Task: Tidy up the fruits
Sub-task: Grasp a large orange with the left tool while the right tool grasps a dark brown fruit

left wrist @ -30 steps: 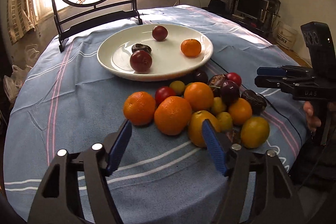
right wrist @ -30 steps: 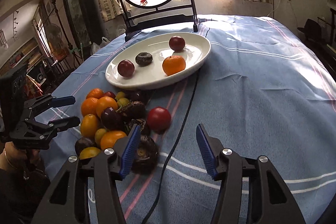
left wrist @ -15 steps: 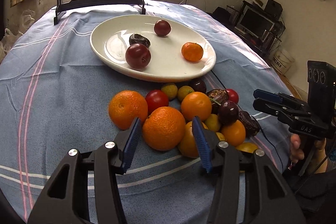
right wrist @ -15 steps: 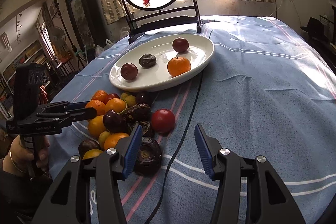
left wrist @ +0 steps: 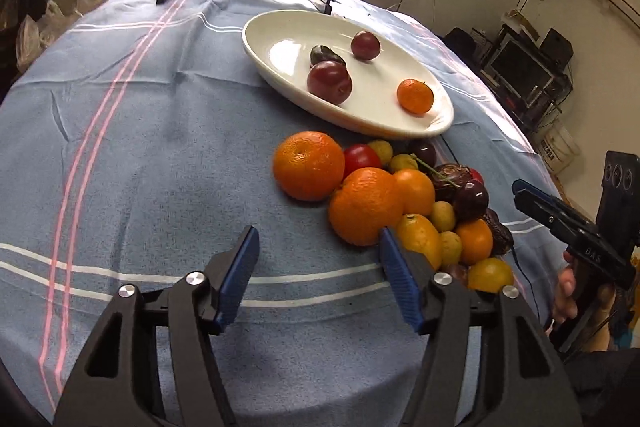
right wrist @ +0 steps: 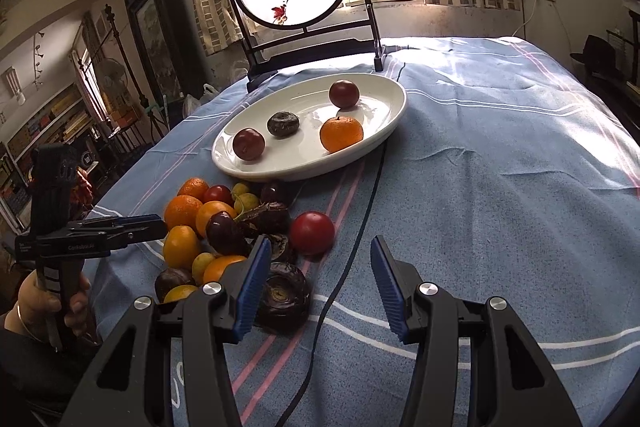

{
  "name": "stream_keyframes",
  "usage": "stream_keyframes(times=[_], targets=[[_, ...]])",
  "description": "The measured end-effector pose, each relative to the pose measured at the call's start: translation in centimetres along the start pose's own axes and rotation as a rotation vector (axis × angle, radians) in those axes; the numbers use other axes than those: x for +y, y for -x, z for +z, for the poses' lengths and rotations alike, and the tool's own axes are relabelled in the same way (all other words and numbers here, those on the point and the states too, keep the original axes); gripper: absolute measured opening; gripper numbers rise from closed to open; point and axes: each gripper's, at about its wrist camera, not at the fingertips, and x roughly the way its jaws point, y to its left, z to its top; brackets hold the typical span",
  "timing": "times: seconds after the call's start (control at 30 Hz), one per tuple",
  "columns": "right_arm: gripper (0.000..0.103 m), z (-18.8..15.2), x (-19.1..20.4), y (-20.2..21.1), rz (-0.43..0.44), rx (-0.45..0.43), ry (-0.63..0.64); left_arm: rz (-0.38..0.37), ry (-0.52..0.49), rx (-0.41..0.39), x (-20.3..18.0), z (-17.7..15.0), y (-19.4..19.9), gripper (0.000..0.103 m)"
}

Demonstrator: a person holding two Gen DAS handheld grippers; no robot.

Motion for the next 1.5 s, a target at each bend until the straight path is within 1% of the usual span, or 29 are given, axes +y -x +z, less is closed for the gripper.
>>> stream_keyframes(times=[0.07,0.1,0.13,0.2,0.27,0.33,0.4,0.43,0.47,0.5,0.57,0.6,0.63,0.7,0.77,0.83,0.9,0.97,1.03,1.1,1.13,1.27,1.3,1.33,1.43,1.5], targets=[[0.052,0.0,-0.1,-0.1,0.003,0.003,-0.005,0.004,-0.049,0.006,-1.4,-0.2,-0.4,0.061],[0.052,0.0,-0.1,-0.1,0.004,0.005,-0.006,0.031,-0.081,-0.013,-2.2,-0.3,-0.3,0.060],[0.052,0.0,-0.1,-0.1,0.004,0.005,-0.005,0.038,-0.099,-0.021,-2.6,-0.3,-0.4,0.060],[0.052,0.0,0.0,-0.1,0.005,0.003,0.000,0.023,-0.084,-0.015,-2.7,-0.1,-0.8,0.061],[0.052,0.0,0.0,-0.1,0.006,0.003,0.000,0.012,-0.067,0.011,-2.3,0.1,-1.7,0.061],[0.052,0.1,-0.1,-0.1,0.008,0.004,-0.004,0.014,-0.080,0.027,-2.7,0.4,-2.1,0.061],[0.052,0.1,-0.1,-0.1,0.009,0.005,-0.006,0.037,-0.092,0.017,-3.2,0.7,-2.2,0.060],[0.052,0.1,-0.1,-0.1,0.008,0.005,-0.006,0.038,-0.088,-0.010,-3.3,0.8,-1.9,0.060],[0.052,0.1,-0.1,-0.1,0.008,0.005,-0.005,0.031,-0.089,-0.027,-3.5,1.0,-1.7,0.059],[0.052,0.1,0.0,-0.1,0.008,0.005,-0.005,0.020,-0.092,-0.036,-3.7,1.1,-1.6,0.052],[0.052,0.1,-0.1,-0.1,0.008,0.011,-0.007,0.017,-0.116,-0.034,-4.2,1.1,-1.7,0.048],[0.052,0.1,-0.1,-0.2,0.008,0.016,-0.009,0.008,-0.120,-0.029,-4.2,1.1,-1.8,0.042],[0.052,0.1,-0.1,-0.3,0.009,0.020,-0.009,0.005,-0.125,-0.013,-4.2,1.0,-2.0,0.041],[0.052,0.0,0.0,-0.2,0.011,0.019,-0.005,0.006,-0.135,-0.014,-4.1,0.8,-1.8,0.040],[0.052,-0.1,0.1,0.0,0.020,0.011,0.005,0.017,-0.152,-0.022,-4.1,0.3,-1.4,0.040],[0.052,-0.3,0.2,0.4,0.035,0.008,0.013,0.006,-0.145,-0.033,-3.6,-0.1,-0.6,0.040],[0.052,-0.7,0.4,0.3,0.050,0.036,0.022,-0.004,-0.131,-0.050,-3.1,-0.4,0.4,0.040],[0.052,-1.3,0.8,0.0,0.059,0.071,0.039,0.008,-0.135,-0.071,-2.8,-0.6,1.4,0.040],[0.052,-1.6,1.3,-0.6,0.044,0.099,0.049,0.015,-0.147,-0.094,-2.8,-0.9,2.2,0.040],[0.052,-1.4,1.2,-1.0,0.033,0.114,0.033,0.006,-0.148,-0.096,-2.8,-1.1,2.7,0.040],[0.052,-1.3,1.0,-1.2,0.041,0.121,0.014,0.002,-0.146,-0.096,-2.7,-1.2,2.7,0.040],[0.052,-0.8,0.4,-2.1,0.105,0.165,-0.062,-0.004,-0.139,-0.097,-2.6,-1.5,2.8,0.040],[0.051,-0.8,0.4,-2.3,0.127,0.178,-0.075,-0.001,-0.140,-0.100,-2.6,-1.6,2.9,0.040],[0.050,-0.8,0.6,-2.4,0.132,0.180,-0.072,0.000,-0.142,-0.101,-2.6,-1.6,2.9,0.040],[0.049,-0.8,1.4,-2.3,0.111,0.182,-0.020,-0.001,-0.137,-0.107,-2.5,-1.7,3.2,0.040],[0.047,-0.8,2.4,-2.1,0.075,0.193,0.072,0.000,-0.135,-0.113,-2.4,-1.6,3.5,0.040]])
